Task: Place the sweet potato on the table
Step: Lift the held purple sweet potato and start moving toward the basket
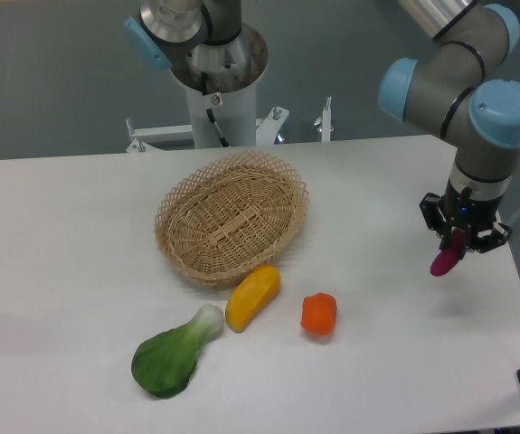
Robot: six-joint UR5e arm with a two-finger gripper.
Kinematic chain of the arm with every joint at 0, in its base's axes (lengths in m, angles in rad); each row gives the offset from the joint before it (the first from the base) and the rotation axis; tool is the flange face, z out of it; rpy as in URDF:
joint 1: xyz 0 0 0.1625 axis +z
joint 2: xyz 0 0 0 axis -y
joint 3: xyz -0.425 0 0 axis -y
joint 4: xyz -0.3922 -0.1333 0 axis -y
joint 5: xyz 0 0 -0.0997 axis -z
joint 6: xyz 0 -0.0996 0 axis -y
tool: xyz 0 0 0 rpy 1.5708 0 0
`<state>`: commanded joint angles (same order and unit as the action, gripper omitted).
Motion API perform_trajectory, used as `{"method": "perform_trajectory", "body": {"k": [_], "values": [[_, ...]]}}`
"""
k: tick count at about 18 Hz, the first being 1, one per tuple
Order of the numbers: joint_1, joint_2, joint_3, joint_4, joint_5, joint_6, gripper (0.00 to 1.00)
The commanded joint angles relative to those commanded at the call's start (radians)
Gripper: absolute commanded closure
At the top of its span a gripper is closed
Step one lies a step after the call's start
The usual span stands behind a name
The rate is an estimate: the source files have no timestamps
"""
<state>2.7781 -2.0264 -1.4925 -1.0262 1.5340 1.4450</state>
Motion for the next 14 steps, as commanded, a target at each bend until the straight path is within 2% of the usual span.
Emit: {"method": "perform_trajectory", "body": {"k": [6, 14], "values": [[-0.031, 0.0, -0.003, 0.002, 0.002, -0.063, 0.65], [-0.107, 0.003, -0.006, 0.0, 0.006, -0.129, 0.64]]}}
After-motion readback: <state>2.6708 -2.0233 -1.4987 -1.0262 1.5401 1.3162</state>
